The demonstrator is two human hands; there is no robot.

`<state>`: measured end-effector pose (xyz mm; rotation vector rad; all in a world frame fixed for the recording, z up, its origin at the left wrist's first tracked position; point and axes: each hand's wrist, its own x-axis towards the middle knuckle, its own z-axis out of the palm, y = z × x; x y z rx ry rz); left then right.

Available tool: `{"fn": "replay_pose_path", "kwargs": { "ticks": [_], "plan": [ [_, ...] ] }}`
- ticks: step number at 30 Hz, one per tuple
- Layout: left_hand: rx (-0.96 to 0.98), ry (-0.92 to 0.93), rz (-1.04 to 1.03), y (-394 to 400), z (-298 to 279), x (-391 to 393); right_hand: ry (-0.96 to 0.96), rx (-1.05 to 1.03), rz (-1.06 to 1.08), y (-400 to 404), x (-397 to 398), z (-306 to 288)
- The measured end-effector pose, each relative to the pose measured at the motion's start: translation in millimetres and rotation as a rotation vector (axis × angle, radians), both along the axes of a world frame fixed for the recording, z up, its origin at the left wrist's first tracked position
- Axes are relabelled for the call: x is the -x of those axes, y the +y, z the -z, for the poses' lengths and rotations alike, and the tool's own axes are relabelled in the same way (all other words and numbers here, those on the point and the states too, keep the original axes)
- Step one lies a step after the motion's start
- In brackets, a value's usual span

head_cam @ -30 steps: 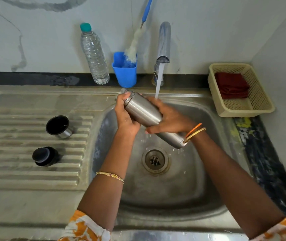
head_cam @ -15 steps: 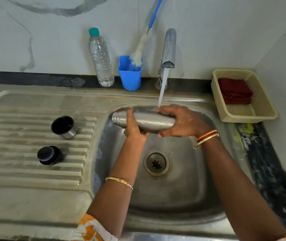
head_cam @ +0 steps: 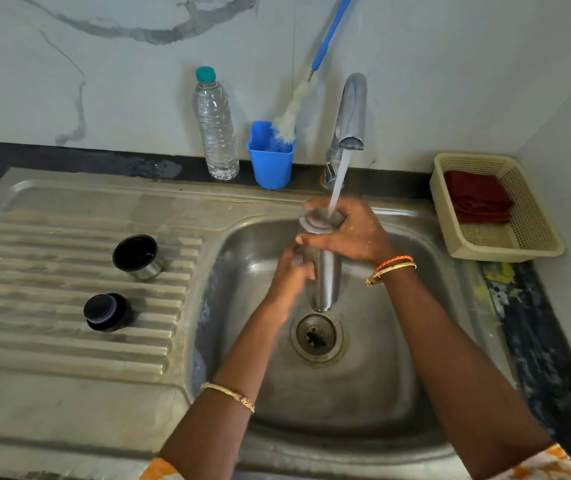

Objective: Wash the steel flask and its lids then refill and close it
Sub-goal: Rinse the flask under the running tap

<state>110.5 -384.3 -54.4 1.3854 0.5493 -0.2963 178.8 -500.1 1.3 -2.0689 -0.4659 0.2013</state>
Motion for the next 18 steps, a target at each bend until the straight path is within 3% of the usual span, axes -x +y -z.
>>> {"fn": "replay_pose_path", "kwargs": {
  "ticks": [2, 4, 8, 12, 15, 17, 18],
  "plan": [
    [-0.138, -0.219, 0.142, -1, 7, -1, 0.023, -0.019, 0.002, 0, -2, 2],
    [-0.269, -0.315, 0.066, -5, 8, -7, -0.052, 0.018, 0.022, 7, -2, 5],
    [-0.565, -0.361, 0.075, -8, 1, -26, -0.337, 0.448, 0.109, 24, 16, 5],
    [-0.685, -0.353, 0.149, -6, -2, -35, -0.498, 0.694, 0.034, 38, 37, 18],
    [-0.665, -0.359, 0.176, -13, -11, -29, -0.480, 0.784, 0.099, 34, 25, 0],
    [-0.661, -0.396, 0.149, -19, -9, -21, -0.361, 0.830, 0.053, 21, 3, -14],
    [-0.642, -0.395, 0.130, -22, -9, -18, -0.211, 0.853, -0.044, 14, -8, -20]
  ]
}}
